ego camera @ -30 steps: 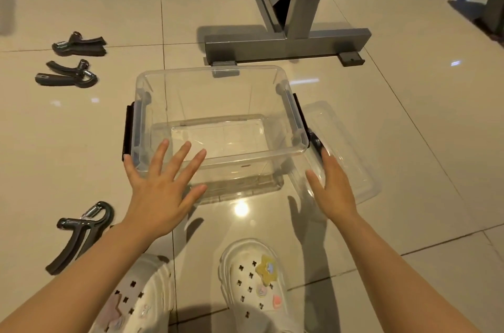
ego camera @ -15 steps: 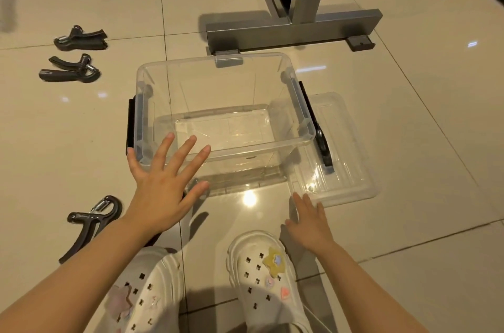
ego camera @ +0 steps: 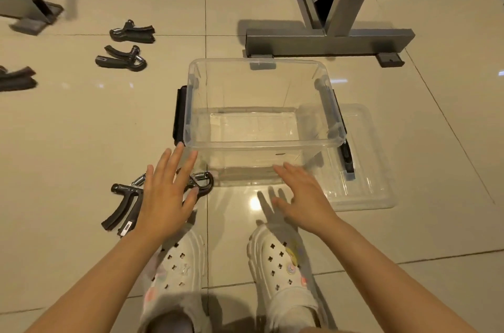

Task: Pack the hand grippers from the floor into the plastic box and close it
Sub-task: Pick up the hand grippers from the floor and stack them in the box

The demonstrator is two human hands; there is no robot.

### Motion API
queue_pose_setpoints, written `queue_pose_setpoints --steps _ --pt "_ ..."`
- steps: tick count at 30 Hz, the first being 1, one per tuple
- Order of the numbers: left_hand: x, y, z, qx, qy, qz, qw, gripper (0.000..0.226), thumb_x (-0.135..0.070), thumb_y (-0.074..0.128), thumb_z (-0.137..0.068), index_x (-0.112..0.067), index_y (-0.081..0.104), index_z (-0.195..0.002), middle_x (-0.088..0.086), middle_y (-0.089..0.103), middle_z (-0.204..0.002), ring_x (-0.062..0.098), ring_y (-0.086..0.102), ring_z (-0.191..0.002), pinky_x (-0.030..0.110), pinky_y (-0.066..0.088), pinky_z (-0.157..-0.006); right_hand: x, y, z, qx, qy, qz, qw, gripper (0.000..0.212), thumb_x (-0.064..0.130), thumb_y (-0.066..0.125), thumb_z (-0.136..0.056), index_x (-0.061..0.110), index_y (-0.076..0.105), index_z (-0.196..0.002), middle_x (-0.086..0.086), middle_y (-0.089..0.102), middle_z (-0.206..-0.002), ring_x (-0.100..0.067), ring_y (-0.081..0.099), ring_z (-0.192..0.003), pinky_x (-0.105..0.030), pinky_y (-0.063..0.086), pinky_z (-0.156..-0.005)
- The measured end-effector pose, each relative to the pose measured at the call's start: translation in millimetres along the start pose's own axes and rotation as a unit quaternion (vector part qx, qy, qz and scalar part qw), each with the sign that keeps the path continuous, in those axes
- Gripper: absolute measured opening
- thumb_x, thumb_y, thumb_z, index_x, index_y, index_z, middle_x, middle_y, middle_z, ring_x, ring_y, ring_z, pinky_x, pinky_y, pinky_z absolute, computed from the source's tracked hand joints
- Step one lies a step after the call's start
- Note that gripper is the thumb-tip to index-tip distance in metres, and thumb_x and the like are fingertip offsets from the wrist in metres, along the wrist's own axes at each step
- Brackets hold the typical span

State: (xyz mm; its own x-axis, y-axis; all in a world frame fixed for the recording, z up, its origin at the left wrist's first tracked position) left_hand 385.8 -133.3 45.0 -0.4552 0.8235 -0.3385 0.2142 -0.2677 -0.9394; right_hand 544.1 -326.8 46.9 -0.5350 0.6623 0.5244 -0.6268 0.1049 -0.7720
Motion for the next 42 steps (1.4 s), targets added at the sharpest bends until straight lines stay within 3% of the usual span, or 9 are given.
queue_pose_setpoints --steps 8,13,17,20,27,32,34,37,42 --pt "114 -14 73 -0.021 -0.184 0.107 0.977 0.060 -0.027 0.048 -0.086 -0.023 0.035 -0.144 0.001 0.028 -0.153 0.022 0.031 -0.137 0.050 0.036 -0.106 110 111 -54 0.122 -0.232 0.135 0.956 0.063 0.030 0.052 -0.093 0.032 0.022 -0.149 0.003 0.014 -0.159 -0.019 0.007 -0.146 -0.038 0.007 -0.119" --pt "173 12 119 0.028 -0.316 0.088 0.944 0.056 -0.025 0.058 -0.089 -0.022 0.038 -0.142 0.004 0.032 -0.151 0.021 0.028 -0.139 0.040 0.026 -0.112 151 160 -80 0.154 -0.346 0.191 0.905 0.067 0.007 0.060 -0.083 0.019 0.037 -0.144 -0.010 0.033 -0.151 -0.032 0.026 -0.141 -0.046 0.018 -0.116" --pt "181 21 115 0.039 -0.324 0.086 0.941 0.064 -0.044 0.055 -0.081 -0.016 0.046 -0.137 0.011 0.043 -0.141 0.029 0.044 -0.127 0.040 0.037 -0.102 170 190 -98 0.194 -0.412 0.261 0.851 0.070 0.010 0.064 -0.082 0.018 0.034 -0.145 -0.009 0.033 -0.151 -0.030 0.028 -0.138 -0.045 0.017 -0.113" --pt "178 39 107 0.074 -0.316 0.091 0.942 0.083 -0.061 0.046 -0.072 -0.020 0.035 -0.143 0.004 0.042 -0.141 0.025 0.046 -0.123 0.042 0.044 -0.097 169 206 -113 0.226 -0.415 0.282 0.835 0.075 0.017 0.069 -0.079 0.018 0.033 -0.145 -0.010 0.038 -0.146 -0.032 0.041 -0.128 -0.043 0.030 -0.108" --pt "184 57 102 0.106 -0.270 0.059 0.955 0.088 -0.037 0.079 -0.069 -0.015 0.037 -0.143 0.010 0.052 -0.129 0.032 0.048 -0.117 0.045 0.044 -0.094 170 217 -114 0.211 -0.449 0.319 0.808 0.075 0.012 0.071 -0.067 0.018 0.044 -0.137 -0.015 0.056 -0.116 -0.033 0.055 -0.095 -0.043 0.046 -0.078" --pt "190 33 92 0.072 -0.293 0.120 0.946 0.087 -0.040 0.070 -0.059 -0.021 0.041 -0.139 0.006 0.057 -0.123 0.027 0.049 -0.113 0.034 0.038 -0.096 177 205 -110 0.158 -0.476 0.365 0.784 0.080 0.016 0.073 -0.069 0.024 0.038 -0.140 -0.018 0.058 -0.113 -0.031 0.057 -0.088 -0.041 0.046 -0.075" --pt "186 10 86 0.030 -0.276 0.124 0.953 0.076 -0.039 0.066 -0.061 -0.020 0.049 -0.132 0.002 0.060 -0.118 0.023 0.051 -0.111 0.029 0.036 -0.096 180 195 -107 0.153 -0.475 0.362 0.788 0.088 0.028 0.070 -0.074 0.027 0.020 -0.146 -0.021 0.048 -0.128 -0.033 0.053 -0.101 -0.045 0.041 -0.088" --pt "179 -26 76 -0.015 -0.253 0.119 0.960 0.061 -0.033 0.071 -0.065 -0.019 0.059 -0.122 -0.001 0.056 -0.117 0.018 0.053 -0.108 0.029 0.040 -0.097 195 166 -105 0.136 -0.438 0.322 0.828 0.093 0.034 0.066 -0.073 0.030 0.010 -0.148 -0.020 0.037 -0.137 -0.034 0.048 -0.112 -0.045 0.033 -0.098" --pt "167 -91 60 -0.090 -0.245 0.156 0.953 0.055 -0.010 0.081 -0.063 -0.016 0.064 -0.115 -0.005 0.042 -0.113 0.000 0.045 -0.096 -0.004 0.027 -0.087 219 112 -97 0.178 -0.288 0.057 0.939 0.100 0.027 0.070 -0.069 0.038 0.009 -0.147 -0.004 0.025 -0.134 -0.024 0.051 -0.092 -0.029 0.042 -0.078"
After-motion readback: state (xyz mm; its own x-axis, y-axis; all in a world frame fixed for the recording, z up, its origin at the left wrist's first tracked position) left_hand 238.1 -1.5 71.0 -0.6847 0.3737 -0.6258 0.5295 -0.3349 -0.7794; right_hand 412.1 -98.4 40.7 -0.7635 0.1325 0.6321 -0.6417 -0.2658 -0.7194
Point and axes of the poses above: each hand's wrist, its own z-axis away from the middle knuckle, its own y-axis out of the palm, x = y × z, the point moved 8 cm from there along -z, towards the middle knuckle
